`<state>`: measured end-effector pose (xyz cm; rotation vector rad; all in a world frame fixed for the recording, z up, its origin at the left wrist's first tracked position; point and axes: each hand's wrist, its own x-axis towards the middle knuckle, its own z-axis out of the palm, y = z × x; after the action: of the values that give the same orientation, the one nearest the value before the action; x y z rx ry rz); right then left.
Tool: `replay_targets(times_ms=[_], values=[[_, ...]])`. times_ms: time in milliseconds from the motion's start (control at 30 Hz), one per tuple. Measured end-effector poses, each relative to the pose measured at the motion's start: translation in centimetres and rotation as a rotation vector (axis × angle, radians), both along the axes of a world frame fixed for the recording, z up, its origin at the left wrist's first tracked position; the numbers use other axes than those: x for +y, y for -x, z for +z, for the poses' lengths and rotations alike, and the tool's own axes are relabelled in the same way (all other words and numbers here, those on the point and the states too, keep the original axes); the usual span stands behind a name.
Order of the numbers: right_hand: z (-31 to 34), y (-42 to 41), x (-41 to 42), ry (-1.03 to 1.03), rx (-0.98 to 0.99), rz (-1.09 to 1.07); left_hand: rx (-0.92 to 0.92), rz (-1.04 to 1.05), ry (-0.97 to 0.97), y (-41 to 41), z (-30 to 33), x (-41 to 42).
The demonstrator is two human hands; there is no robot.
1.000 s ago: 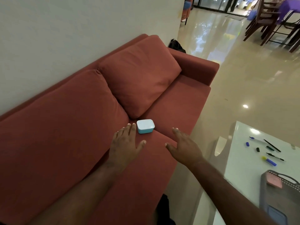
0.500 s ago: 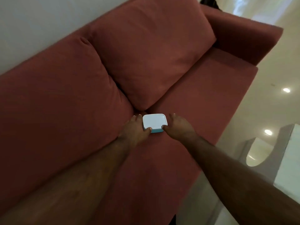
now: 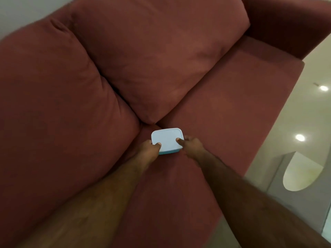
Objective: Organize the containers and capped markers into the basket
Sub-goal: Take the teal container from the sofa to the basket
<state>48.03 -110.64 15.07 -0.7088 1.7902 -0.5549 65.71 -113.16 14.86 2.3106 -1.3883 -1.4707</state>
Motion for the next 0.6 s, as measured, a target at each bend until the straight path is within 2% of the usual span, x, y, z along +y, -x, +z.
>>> replay_targets(times_ms=[267, 400, 600], values=[[1.6, -0.5, 2.8, 0.011, 0.083, 0.013, 0.062, 0.186, 0.039, 0.3, 1.4, 1.7], [5.4, -0.2, 3.6, 0.087, 0.104, -0.066, 0.123, 0.242, 0.107, 1.0, 7.0, 2.2], [15.6, -0.8, 5.6, 0.202, 0.004, -0.222, 0.234, 0.201, 0.301, 0.0, 17.9, 4.0]])
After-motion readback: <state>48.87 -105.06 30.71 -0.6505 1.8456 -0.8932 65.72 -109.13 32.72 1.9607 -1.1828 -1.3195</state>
